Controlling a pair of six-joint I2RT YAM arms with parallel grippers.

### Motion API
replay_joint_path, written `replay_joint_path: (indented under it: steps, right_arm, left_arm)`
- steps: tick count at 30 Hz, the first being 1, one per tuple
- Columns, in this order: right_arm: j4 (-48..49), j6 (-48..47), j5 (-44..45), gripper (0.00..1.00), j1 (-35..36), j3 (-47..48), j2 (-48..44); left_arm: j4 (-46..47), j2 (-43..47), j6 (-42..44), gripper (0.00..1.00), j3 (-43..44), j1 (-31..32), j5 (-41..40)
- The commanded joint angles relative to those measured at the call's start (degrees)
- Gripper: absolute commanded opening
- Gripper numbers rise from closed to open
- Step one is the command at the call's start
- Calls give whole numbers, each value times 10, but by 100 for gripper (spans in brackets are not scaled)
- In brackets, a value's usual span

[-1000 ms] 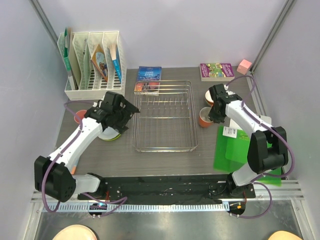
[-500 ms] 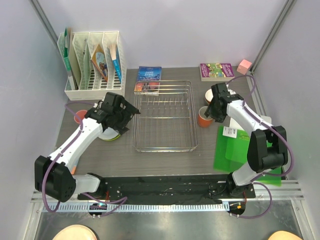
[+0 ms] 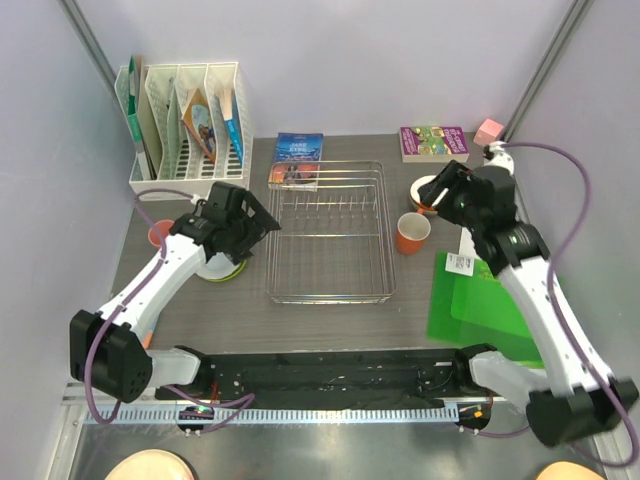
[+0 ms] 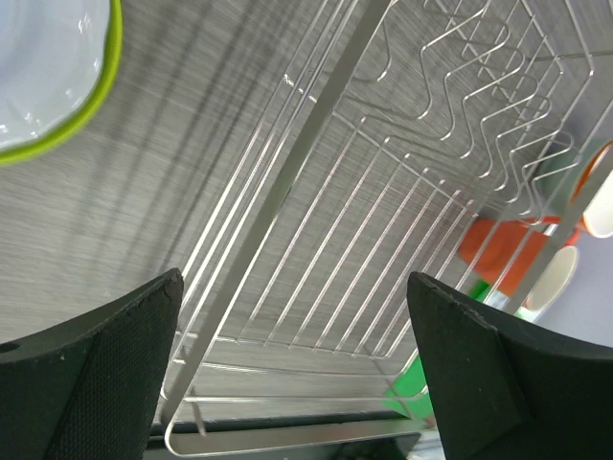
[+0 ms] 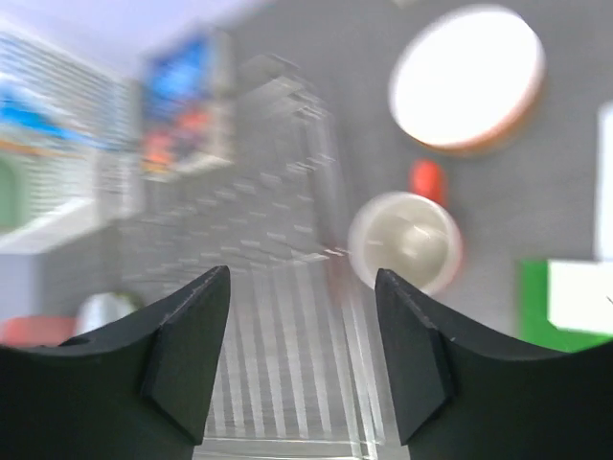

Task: Unload the mixed dishes from the dish rack
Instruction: Place the cup at the center of the board, then reset both arms

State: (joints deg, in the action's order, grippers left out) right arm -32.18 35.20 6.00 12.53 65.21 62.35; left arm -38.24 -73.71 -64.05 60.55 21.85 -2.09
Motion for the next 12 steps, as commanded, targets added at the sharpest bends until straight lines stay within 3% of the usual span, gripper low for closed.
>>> replay_joint_path:
  steps: [1, 6, 12]
  right_arm:
    - [186, -34, -53, 72, 46, -86, -135]
    - [208, -79, 6, 76, 132, -127, -143]
    - [230, -116, 82, 76, 228, -134, -106]
  left_arm:
    - [-24, -19, 116, 98, 49, 12, -42]
    - [-49, -44, 205, 98, 77, 65, -41]
    - [-64, -39, 225, 97, 97, 140, -143]
